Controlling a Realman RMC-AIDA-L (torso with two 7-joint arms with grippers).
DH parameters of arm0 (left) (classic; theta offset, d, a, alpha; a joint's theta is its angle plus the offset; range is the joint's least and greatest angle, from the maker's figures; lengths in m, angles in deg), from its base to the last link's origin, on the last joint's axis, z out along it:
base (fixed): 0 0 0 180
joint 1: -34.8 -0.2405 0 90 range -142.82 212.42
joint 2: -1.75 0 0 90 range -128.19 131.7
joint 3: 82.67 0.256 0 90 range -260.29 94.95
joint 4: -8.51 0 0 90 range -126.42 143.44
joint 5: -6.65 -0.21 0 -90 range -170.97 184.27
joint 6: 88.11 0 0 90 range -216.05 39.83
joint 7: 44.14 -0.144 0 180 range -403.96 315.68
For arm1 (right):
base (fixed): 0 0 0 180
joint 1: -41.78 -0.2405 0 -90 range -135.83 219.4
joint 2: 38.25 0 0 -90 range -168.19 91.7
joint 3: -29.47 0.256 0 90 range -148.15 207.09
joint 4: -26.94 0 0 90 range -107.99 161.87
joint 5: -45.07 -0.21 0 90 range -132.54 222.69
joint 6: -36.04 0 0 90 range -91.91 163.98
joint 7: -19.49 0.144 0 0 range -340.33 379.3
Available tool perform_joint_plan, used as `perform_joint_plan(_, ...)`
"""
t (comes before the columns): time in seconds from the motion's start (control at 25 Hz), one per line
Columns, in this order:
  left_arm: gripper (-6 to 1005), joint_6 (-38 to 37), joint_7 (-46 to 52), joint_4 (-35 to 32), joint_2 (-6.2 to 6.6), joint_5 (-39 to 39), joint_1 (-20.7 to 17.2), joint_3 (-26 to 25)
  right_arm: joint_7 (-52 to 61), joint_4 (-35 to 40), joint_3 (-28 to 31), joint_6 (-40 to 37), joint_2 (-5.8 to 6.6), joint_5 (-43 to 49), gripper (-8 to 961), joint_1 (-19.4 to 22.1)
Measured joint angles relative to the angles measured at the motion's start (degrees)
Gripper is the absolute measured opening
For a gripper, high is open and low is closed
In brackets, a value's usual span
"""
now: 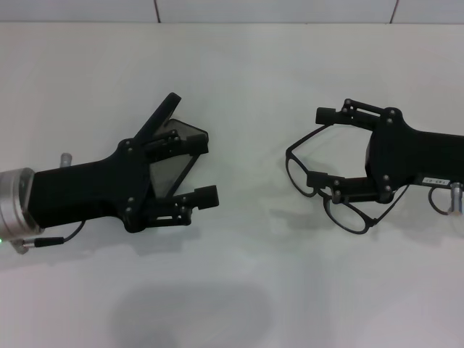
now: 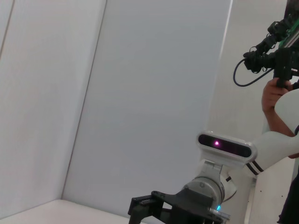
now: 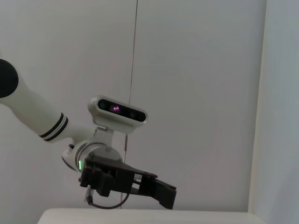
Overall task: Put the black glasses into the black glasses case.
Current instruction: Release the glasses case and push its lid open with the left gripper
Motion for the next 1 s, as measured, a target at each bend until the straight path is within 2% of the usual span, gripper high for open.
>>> perform_joint_plan(0.44,846,-0.02,0.01,0.30,-0.27,0.37,-0.40,-0.61,0.00,0.00,-0.05,-0.82,-0.20,-0.01,885,0.55)
perform_joint_plan(0.56,846,-0.03,0.72,0.25,-0.70,1.49,-0.82,-4.53,-0.04,0.00,0.01,-0.83,-0.21,-0.03,885,0.61)
perform_joint_plan(0.68,845,0.81,7.11,-2.53,-0.70,1.92,-0.41,-8.77,-0.05,0.00,0.00,-0.86,-0.21,-0.04,884,0.62)
perform_joint_plan(0.8,845,4.36,22.55,-9.55,0.86,-0.41,0.80,-9.88,0.12,0.00,-0.19,-0.90,-0.24,-0.04,884,0.68)
perform_joint_plan(0.84,845,5.58,28.17,-13.39,1.31,-3.33,1.17,-9.88,0.15,0.01,-0.23,-0.93,-0.27,-0.04,884,0.79)
perform_joint_plan(0.92,845,7.52,35.64,-20.15,1.44,-8.80,1.44,-10.04,0.11,0.01,-0.16,-1.19,-0.28,-0.04,884,1.34)
perform_joint_plan(1.0,845,9.78,42.10,-27.81,0.77,-15.25,1.29,-10.16,-0.04,0.00,0.00,-1.58,-0.27,-0.03,884,1.97)
